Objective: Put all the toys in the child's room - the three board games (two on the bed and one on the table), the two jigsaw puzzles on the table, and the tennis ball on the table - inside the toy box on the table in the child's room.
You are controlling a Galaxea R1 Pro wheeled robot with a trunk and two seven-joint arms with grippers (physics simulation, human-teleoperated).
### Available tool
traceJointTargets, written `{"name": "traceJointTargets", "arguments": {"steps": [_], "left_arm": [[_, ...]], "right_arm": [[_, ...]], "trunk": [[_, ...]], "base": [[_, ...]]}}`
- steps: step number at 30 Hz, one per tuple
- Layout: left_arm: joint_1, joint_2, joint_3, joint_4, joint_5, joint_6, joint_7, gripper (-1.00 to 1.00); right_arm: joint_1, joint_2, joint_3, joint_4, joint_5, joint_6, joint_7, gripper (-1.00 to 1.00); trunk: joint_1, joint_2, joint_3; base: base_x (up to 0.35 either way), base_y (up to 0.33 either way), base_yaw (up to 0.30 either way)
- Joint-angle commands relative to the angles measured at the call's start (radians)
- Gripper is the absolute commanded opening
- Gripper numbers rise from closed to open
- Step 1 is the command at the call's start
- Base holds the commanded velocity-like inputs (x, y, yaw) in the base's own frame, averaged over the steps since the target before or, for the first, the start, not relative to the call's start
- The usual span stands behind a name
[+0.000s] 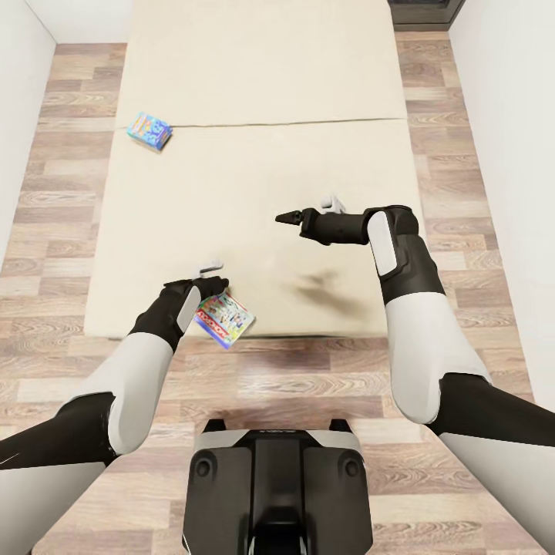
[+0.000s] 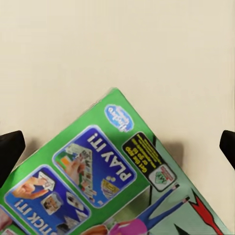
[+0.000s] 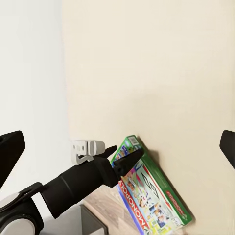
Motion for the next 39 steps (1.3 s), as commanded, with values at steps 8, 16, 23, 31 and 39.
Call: {"name": "traceJointTargets", "arguments": {"steps": [8,16,23,31,39], "left_arm": [[0.000,-0.001,0.005,-0.002,0.001,0.006,0.001,1.00],[0.000,-0.001,0.006,-0.002,0.001,0.006,0.001,1.00],[0.000,-0.001,0.006,-0.002,0.001,0.006,0.001,1.00],[0.000,-0.001,0.005,-0.002,0.002,0.006,0.002,1.00],[0.000,-0.001,0.006,-0.002,0.002,0.005,0.001,1.00]], "right_arm": [[-0.001,0.001,-0.004,0.000,0.003,0.006,0.004,1.00],[-0.001,0.001,-0.004,0.000,0.003,0.006,0.004,1.00],[-0.001,0.001,-0.004,0.000,0.003,0.006,0.005,1.00],[-0.001,0.001,-0.004,0.000,0.003,0.006,0.004,1.00],[-0.001,0.001,-0.004,0.000,0.003,0.006,0.004,1.00]], "trunk": [[0.001,-0.002,-0.001],[0.001,-0.002,-0.001],[0.001,-0.002,-0.001],[0.001,-0.002,-0.001],[0.001,-0.002,-0.001]], "base": [[-0.089,-0.002,0.000],[-0.015,0.000,0.000],[-0.001,0.000,0.000],[-0.024,0.000,0.000],[-0.076,0.000,0.000]]}}
